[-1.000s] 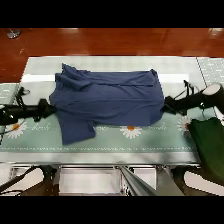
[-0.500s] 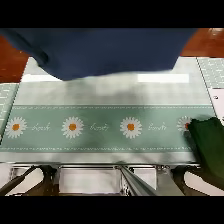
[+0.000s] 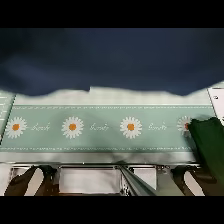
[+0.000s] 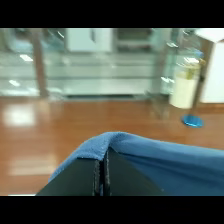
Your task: Fold the shirts.
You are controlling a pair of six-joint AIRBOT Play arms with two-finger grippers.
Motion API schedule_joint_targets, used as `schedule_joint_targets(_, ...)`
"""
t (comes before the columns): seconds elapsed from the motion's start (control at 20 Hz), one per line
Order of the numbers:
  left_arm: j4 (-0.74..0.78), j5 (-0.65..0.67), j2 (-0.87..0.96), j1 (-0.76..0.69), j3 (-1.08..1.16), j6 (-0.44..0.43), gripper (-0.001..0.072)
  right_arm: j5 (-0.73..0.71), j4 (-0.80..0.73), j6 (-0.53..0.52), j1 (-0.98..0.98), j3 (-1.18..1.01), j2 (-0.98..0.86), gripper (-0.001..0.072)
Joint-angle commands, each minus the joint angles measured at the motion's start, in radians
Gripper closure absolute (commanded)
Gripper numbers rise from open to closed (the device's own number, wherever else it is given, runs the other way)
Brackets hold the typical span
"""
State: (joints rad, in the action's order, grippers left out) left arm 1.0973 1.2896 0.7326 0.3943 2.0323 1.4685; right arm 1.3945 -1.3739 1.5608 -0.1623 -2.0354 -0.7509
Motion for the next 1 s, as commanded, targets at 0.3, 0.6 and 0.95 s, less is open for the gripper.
schedule_joint_targets(0.3,0.339,0.153,-0.155,-0.166,-0.288,0.146,0.0684,0.380,-0.039,0.040,0.001,0.197,0.085,0.0682)
schedule_joint_targets(0.6,0.173,0.040,-0.015,-0.168,-0.723,0.105,0.0684,0.084,0.130,-0.008,0.002,0.667,0.053,0.0682)
schedule_joint_targets(0.95,0.127,-0.370,0.364,-0.274,-0.837,0.104,0.0684,-0.375,0.292,-0.072,0.002,0.824,-0.389,0.0682)
